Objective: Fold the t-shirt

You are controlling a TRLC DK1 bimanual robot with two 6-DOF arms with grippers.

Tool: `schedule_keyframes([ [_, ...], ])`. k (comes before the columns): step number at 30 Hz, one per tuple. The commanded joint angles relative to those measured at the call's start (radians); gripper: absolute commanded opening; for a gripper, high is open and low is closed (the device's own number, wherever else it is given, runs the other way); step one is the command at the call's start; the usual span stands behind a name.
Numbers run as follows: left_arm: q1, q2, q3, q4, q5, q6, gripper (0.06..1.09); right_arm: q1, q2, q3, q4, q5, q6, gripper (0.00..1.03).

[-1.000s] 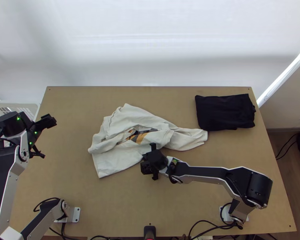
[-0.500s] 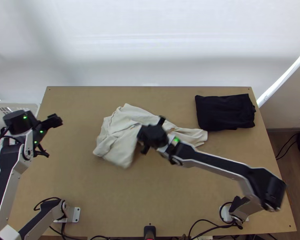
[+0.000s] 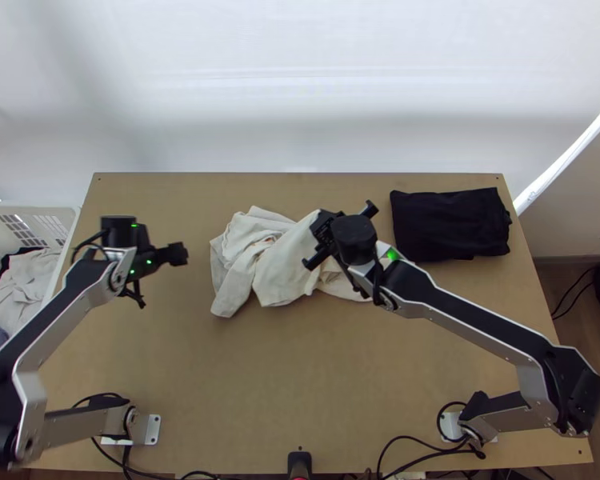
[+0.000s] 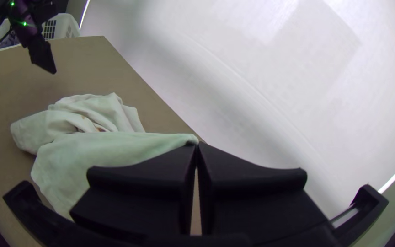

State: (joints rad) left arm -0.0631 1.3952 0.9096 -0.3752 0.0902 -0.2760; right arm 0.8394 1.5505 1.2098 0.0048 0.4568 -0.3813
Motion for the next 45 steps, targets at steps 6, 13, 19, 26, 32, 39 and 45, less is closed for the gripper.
schedule_keyframes([
  [6, -0.032, 0.102, 0.054, -0.036, 0.243, -0.184, 1.04, -0.022, -0.055, -0.013, 0.003, 0.022, 0.039, 0.03],
  [13, -0.110, 0.013, 0.109, -0.085, 0.235, -0.253, 1.04, -0.028, -0.056, -0.032, 0.003, 0.028, 0.044, 0.03],
  [19, -0.158, 0.011, 0.170, -0.129, 0.247, -0.307, 1.04, -0.033, -0.056, -0.042, 0.004, 0.028, 0.051, 0.03],
  [26, -0.150, 0.088, 0.189, -0.159, 0.270, -0.430, 0.91, -0.033, -0.056, -0.042, 0.004, 0.028, 0.053, 0.03],
  [32, -0.142, 0.108, 0.192, -0.185, 0.339, -0.462, 0.91, -0.034, -0.055, -0.047, 0.006, 0.028, 0.053, 0.03],
  [39, -0.173, 0.154, 0.216, -0.179, 0.399, -0.496, 0.91, -0.034, -0.049, -0.044, 0.011, 0.028, 0.053, 0.03],
  [45, -0.196, 0.211, 0.238, -0.171, 0.416, -0.503, 0.91, -0.037, -0.049, -0.046, 0.011, 0.028, 0.053, 0.03],
])
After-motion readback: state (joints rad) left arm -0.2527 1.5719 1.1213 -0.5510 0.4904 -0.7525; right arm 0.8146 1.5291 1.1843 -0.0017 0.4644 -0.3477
